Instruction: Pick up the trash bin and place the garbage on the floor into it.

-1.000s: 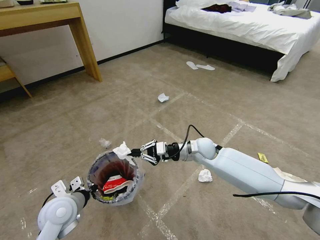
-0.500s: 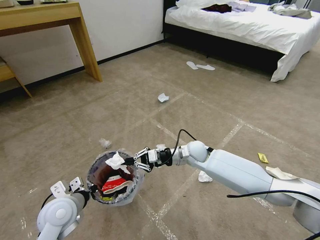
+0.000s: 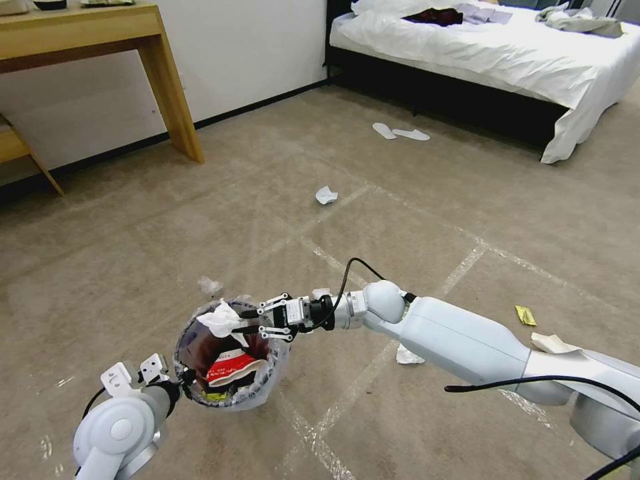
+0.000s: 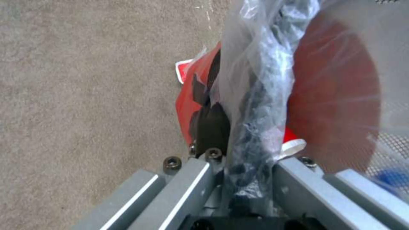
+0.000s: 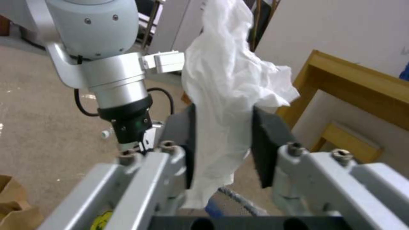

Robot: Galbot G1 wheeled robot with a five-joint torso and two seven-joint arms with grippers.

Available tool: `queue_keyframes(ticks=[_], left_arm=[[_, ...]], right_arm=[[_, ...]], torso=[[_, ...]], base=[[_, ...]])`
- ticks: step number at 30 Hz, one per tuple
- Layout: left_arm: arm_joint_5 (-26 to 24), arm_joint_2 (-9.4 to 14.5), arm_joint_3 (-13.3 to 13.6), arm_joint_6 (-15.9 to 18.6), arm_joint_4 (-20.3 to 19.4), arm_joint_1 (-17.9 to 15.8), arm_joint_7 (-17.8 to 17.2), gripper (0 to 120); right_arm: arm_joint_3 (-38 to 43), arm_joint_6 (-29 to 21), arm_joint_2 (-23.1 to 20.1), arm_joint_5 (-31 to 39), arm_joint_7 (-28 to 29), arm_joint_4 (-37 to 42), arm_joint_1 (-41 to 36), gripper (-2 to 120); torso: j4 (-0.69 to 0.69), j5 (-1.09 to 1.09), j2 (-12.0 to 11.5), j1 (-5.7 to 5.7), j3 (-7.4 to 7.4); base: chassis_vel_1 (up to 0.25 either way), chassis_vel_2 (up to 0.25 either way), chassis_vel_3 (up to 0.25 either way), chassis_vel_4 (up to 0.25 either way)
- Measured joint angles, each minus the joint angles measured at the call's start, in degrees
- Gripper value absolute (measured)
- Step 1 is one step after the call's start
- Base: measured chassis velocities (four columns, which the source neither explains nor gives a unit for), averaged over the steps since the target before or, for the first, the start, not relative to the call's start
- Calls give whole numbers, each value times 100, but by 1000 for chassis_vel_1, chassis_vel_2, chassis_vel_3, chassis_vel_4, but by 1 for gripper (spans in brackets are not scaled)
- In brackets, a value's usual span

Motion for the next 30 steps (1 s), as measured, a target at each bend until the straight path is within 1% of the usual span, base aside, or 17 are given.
queue_keyframes(ticks=[1,3,4,5,6,8,9,11,12,14,15,17,21,30], left_arm=[[-3,8,-6,0,-2,3,0,0],[-4,9,-7,1,-3,4,0,0],[-6,18,-11,1,-6,12,2,0],[-7,19,-11,1,-6,14,4,0],[-7,19,-11,1,-6,14,4,0],[-8,13,-7,3,-8,16,5,0],[-8,13,-7,3,-8,16,5,0],[-8,11,2,5,-11,16,5,0],[-8,11,2,5,-11,16,5,0],[-8,12,4,6,-11,15,5,0],[-8,12,4,6,-11,15,5,0],[-8,22,7,9,-11,15,5,0],[-9,36,11,10,-11,15,5,0],[-19,70,12,11,-17,13,2,0]], right_arm=[[-14,-5,38,-9,13,-19,3,43],[-15,-5,43,-9,15,-23,3,43],[-24,-11,82,-27,32,-53,14,53],[-25,-11,100,-44,39,-72,20,58],[-25,-11,100,-44,39,-72,20,58],[-40,-12,109,-55,53,-95,43,71],[-40,-12,109,-55,53,-95,43,71],[-57,-11,108,-55,64,-104,66,83],[-57,-11,108,-55,64,-104,66,83],[-61,-11,108,-58,69,-108,75,90],[-61,-11,108,-58,69,-108,75,90],[-73,-10,110,-68,87,-119,76,98],[-91,-4,107,-90,137,-160,75,100],[-99,19,158,-116,195,-269,53,100]], torso=[[0,0,0,0,0],[0,0,0,0,0],[0,0,0,0,0],[0,0,0,0,0],[0,0,0,0,0],[0,0,0,0,0],[0,0,0,0,0],[-1,0,0,0,0],[-1,0,0,0,0],[0,0,0,0,0],[0,0,0,0,0],[0,0,0,0,0],[0,0,0,0,0],[0,1,0,0,0]], base=[[0,0,0,0],[0,0,0,0],[0,0,0,0],[0,0,0,0],[0,0,0,0],[0,0,0,0],[0,0,0,0],[0,0,0,0],[0,0,0,0],[0,0,0,0],[0,0,0,0],[0,0,0,0],[0,0,0,0],[0,0,0,0]])
